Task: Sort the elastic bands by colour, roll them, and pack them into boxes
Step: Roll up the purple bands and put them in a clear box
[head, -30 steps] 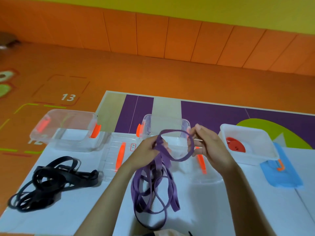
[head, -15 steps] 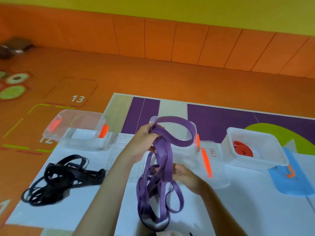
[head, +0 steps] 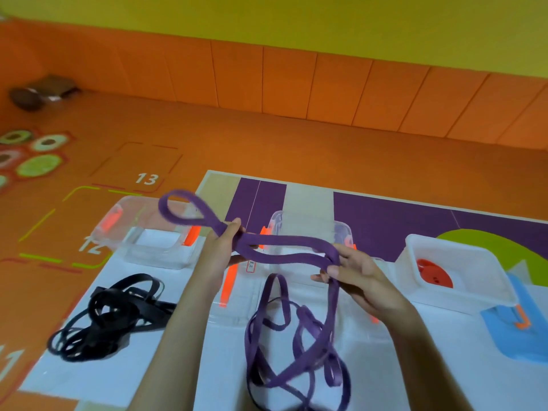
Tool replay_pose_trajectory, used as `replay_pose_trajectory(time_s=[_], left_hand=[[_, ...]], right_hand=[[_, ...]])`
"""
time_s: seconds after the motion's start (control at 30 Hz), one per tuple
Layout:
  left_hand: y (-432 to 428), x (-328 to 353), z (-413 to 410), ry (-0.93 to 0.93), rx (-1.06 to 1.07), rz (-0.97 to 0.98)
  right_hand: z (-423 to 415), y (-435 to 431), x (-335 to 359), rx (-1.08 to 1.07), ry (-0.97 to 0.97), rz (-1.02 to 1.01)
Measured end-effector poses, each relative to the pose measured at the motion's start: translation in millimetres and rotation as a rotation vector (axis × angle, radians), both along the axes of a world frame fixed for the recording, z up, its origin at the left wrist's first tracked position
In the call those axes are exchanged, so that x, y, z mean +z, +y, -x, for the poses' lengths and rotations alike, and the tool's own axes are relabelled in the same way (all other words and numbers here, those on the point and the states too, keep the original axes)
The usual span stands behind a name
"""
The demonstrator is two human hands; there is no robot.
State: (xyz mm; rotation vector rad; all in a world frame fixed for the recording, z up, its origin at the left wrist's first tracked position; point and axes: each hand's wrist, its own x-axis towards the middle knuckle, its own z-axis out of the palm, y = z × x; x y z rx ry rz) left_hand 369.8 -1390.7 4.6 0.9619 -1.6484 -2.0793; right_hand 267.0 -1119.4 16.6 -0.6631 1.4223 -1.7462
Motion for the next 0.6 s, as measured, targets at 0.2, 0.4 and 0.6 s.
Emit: replay_pose_trajectory(time_s=[0.2,0.4,0.6], left_hand=[[18.8,-14.3,-1.2,-0.005,0.036,-0.296],[59.1,-31.0,-9.2,0.096,-0.193,-0.423],[71.8,-39.1,-15.5,0.265,-0.072,-0.719]], right_hand=[[-7.0,-13.0,22.4,-0.081,0.054,0.03],[-10.3,-24.8,14.6,-0.151,-0.001,0.059],[-15.8,-31.4,10.9,-0.088,0.081,-0.022]])
